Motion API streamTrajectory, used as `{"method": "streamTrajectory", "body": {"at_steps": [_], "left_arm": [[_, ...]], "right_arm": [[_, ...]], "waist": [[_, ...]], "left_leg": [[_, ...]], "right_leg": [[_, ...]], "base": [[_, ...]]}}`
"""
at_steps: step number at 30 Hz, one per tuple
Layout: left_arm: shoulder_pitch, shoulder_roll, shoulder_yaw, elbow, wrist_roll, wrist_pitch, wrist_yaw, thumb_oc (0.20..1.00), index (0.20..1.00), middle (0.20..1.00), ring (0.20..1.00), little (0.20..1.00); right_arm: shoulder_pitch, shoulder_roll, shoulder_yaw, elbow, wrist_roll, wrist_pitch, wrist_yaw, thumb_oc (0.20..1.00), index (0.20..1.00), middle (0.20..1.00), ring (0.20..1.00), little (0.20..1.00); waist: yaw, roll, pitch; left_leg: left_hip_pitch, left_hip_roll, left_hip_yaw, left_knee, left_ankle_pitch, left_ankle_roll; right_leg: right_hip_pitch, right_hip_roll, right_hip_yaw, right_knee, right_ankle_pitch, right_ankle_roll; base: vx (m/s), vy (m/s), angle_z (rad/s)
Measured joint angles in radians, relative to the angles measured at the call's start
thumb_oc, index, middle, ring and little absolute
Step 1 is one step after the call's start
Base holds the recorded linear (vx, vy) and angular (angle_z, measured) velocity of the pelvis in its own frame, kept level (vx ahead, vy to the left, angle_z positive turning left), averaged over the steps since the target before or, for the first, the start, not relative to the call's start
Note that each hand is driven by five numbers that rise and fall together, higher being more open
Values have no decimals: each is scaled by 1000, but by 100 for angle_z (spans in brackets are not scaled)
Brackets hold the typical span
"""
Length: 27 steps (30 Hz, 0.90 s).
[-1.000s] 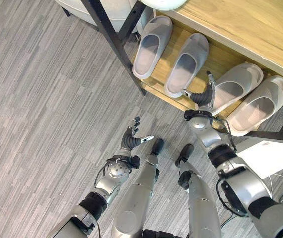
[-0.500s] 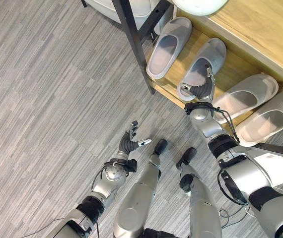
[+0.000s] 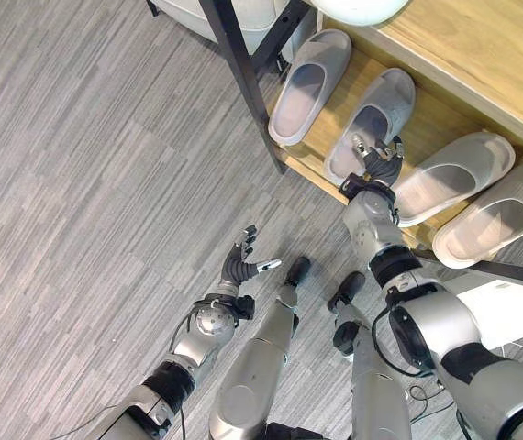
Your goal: Arrange the slippers neatly on the shoe rack.
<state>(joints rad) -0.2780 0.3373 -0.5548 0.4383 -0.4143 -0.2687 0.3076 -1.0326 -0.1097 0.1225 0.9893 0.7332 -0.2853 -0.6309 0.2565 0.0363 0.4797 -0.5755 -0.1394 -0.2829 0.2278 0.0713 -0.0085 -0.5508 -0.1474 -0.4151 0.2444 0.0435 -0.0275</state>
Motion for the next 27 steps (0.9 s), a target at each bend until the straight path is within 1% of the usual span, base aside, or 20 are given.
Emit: {"method": "streamTrajectory", "body": {"at_steps": [2,5,7,8,10,12,13,16,18,19,20,23,27], "left_arm": [[3,-1,-1,0,0,0,-8,1000,1000,1000,1000,1000],[0,-3,-2,0,0,0,-24,1000,1000,1000,1000,1000],[-2,-2,-2,0,0,0,-28,1000,1000,1000,1000,1000],[-5,-7,-4,1,0,0,-33,1000,1000,1000,1000,1000],[-8,-7,-5,1,0,0,-34,1000,1000,1000,1000,1000],[-10,-7,-5,1,0,0,-35,1000,1000,1000,1000,1000],[-11,-7,-13,1,0,0,-36,1000,1000,1000,1000,1000],[-11,-7,-28,1,0,0,-47,1000,1000,1000,1000,1000],[-9,-7,-34,6,0,0,-54,1000,1000,1000,1000,1000],[-9,-7,-34,10,0,0,-58,1000,1000,1000,1000,1000],[-9,-7,-34,13,0,0,-62,1000,1000,1000,1000,1000],[-9,-7,-34,15,0,0,-70,1000,1000,1000,1000,1000],[-12,-7,-34,15,0,0,-71,1000,1000,1000,1000,1000]], "right_arm": [[0,-12,0,13,59,-17,20,1000,1000,1000,1000,1000],[-1,-48,5,33,121,-18,53,1000,1000,1000,1000,1000],[-1,-67,7,36,140,-15,70,1000,1000,1000,1000,1000],[-1,-91,27,37,157,-9,93,1000,1000,1000,1000,1000],[-3,-96,27,37,161,-8,110,1000,1000,1000,1000,1000],[-14,-102,32,37,161,11,125,1000,1000,1000,1000,1000],[-28,-116,66,48,159,18,140,1000,1000,1000,1000,1000],[-44,-137,75,80,150,38,155,1000,1000,1000,1000,1000],[-57,-148,104,108,139,51,160,1000,1000,1000,1000,1000],[-57,-158,112,114,107,64,163,1000,1000,1000,1000,1000],[-58,-165,144,122,87,74,164,1000,1000,1000,1000,1000],[-59,-186,165,133,41,98,185,1000,1000,1000,1000,1000],[-71,-201,174,166,-8,114,199,1000,1000,1000,1000,1000]], "waist": [[6,5,-3],[17,18,-10],[24,24,-12],[34,30,-16],[47,31,-17],[54,31,-17],[56,31,-17],[64,31,-17],[67,31,-17],[67,31,-17],[68,31,-17],[67,31,-17],[67,31,-17]], "left_leg": [[-1,0,-8,-9,3,-4],[-13,0,-14,-8,8,-1],[-17,1,-20,-9,9,-2],[-17,0,-31,-9,10,-4],[-16,1,-35,-9,11,-6],[-17,2,-38,-9,10,-6],[-17,1,-38,-10,10,-6],[-17,1,-38,-10,11,-6],[-17,1,-38,-10,11,-6],[-17,2,-38,-10,11,-7],[-16,2,-38,-10,11,-7],[-16,3,-38,-10,12,-8],[-16,4,-39,-10,13,-10]], "right_leg": [[-4,0,-4,0,-2,-1],[-14,0,-14,3,-5,-4],[-16,0,-23,4,-8,-9],[-15,0,-28,9,-10,-17],[-15,0,-32,12,-13,-21],[-15,1,-34,13,-14,-22],[-14,0,-35,13,-15,-21],[-14,-1,-35,13,-16,-19],[-14,-1,-35,14,-19,-15],[-14,-1,-37,14,-23,-9],[-14,-1,-37,15,-24,-9],[-14,0,-39,15,-24,-10],[-14,0,-41,16,-23,-11]], "base": [[20,-12,8],[18,-17,6],[25,-20,11],[14,-10,16],[15,-11,10],[10,-7,2],[0,0,0],[0,0,0],[0,0,0],[0,0,0],[0,0,0],[0,0,0],[0,0,0]]}}
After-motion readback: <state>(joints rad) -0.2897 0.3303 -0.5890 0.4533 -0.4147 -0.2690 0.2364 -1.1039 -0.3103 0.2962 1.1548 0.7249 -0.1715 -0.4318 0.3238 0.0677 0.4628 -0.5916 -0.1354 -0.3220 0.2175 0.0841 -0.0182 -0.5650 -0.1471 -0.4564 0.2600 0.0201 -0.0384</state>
